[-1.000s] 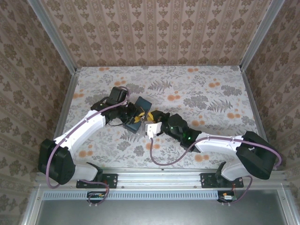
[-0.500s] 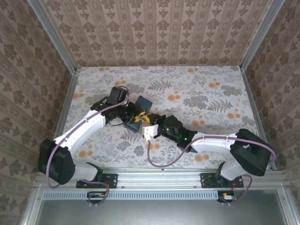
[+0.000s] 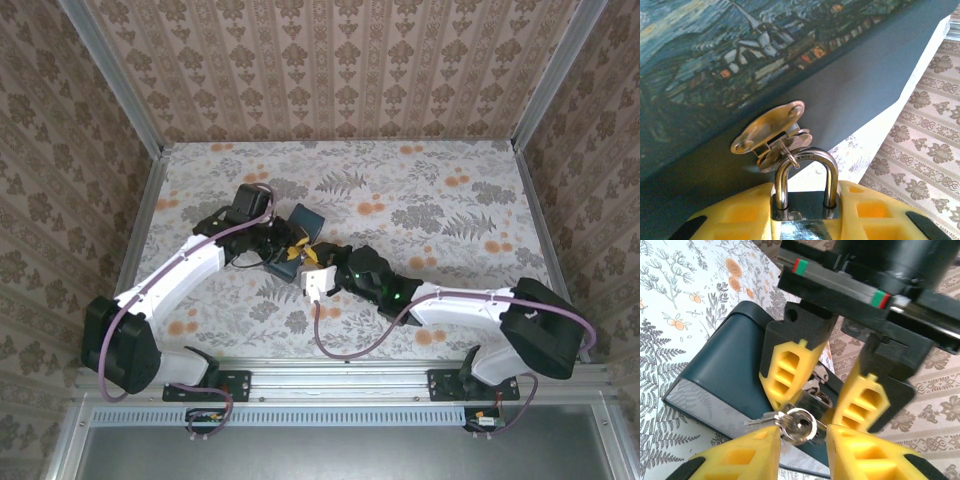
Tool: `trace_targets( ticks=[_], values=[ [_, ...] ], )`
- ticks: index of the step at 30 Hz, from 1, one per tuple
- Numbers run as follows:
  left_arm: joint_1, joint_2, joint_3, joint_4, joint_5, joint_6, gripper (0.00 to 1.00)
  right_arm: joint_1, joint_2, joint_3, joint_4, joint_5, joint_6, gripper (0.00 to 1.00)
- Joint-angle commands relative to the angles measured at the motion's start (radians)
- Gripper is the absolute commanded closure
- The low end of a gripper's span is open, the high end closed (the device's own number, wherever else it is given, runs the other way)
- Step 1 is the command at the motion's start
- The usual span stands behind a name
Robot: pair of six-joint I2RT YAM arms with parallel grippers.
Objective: Unlock a padlock with a key
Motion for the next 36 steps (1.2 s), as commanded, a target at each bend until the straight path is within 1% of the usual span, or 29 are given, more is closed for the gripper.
trace_targets(
  ticks=[1, 6, 11, 14, 22, 36],
  values=[
    [0.011, -0.015, 0.028, 0.044, 0.02, -0.002, 1.0, -0.007, -0.099, -0.013, -0.058, -0.045, 0.047, 0.69],
    [0.011, -0.014, 0.039, 0.041, 0.022, 0.001, 1.0, -0.043, -0.098, -0.017, -0.075, -0.003, 0.037, 0.69],
    [0.008, -0.006, 0.051, 0.041, 0.021, -0.002, 1.0, -0.058, -0.032, 0.011, -0.029, 0.015, 0.017, 0.69],
    [0.005, -0.005, 0.053, 0.043, 0.02, -0.004, 1.0, -0.062, 0.036, 0.021, 0.023, 0.014, 0.016, 0.7],
    [0.003, -0.005, 0.051, 0.048, 0.02, -0.01, 1.0, -0.049, 0.073, 0.043, 0.083, -0.012, 0.059, 0.72],
    [-0.002, -0.009, 0.039, 0.057, 0.017, -0.016, 1.0, -0.016, 0.092, 0.077, 0.06, -0.03, 0.048, 0.74]
  ],
)
